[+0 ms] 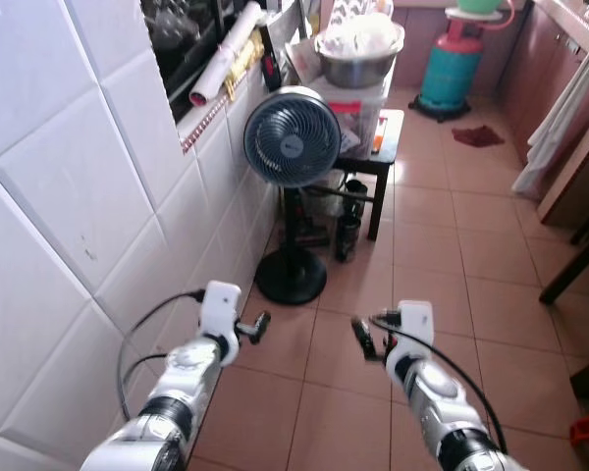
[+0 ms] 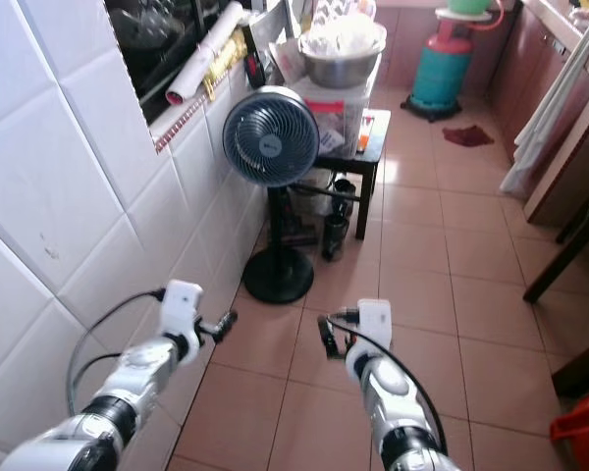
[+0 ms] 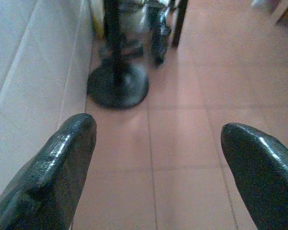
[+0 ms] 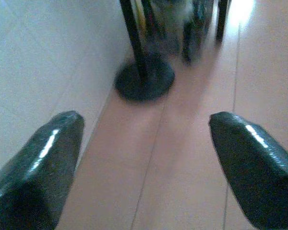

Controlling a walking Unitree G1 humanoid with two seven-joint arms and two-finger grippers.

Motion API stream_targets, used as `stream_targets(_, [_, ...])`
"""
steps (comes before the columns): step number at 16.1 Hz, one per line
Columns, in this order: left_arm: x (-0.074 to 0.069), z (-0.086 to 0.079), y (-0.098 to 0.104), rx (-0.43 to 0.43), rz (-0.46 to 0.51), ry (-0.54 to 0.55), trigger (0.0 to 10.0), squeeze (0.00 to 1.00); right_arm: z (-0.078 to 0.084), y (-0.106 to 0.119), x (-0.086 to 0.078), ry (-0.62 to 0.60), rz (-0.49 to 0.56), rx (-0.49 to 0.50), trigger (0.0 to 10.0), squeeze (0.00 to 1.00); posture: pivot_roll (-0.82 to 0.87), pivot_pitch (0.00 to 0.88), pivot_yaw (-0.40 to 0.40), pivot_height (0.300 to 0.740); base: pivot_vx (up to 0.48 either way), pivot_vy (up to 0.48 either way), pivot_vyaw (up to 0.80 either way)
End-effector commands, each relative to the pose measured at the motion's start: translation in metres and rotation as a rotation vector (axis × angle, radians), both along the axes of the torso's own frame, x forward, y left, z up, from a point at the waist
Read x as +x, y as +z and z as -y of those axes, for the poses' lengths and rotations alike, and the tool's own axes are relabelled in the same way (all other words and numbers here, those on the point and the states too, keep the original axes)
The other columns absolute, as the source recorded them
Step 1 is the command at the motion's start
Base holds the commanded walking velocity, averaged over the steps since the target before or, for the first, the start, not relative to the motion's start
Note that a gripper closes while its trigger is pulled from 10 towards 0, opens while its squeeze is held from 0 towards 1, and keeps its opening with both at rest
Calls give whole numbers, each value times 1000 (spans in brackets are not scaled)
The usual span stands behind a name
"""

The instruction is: Setting the table

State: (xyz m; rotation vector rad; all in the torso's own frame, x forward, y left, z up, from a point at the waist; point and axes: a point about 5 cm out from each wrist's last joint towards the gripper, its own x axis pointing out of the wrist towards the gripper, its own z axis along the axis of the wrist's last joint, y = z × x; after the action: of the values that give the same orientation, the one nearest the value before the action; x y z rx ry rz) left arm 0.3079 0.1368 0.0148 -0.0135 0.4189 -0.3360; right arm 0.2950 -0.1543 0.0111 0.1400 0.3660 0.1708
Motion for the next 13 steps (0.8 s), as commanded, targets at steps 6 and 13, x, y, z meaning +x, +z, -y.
stream_targets(6, [-44,-29,8,15,192,-67,10000,0,7,43,-41,185,198,-89,10000,0,72,0,-7,740,0,0,0])
stream_targets(13, [-65,-25,40,-27,296,58,10000,0,34,53,-72,21,164,-26,10000,0,91,0,-29,740,0,0,0])
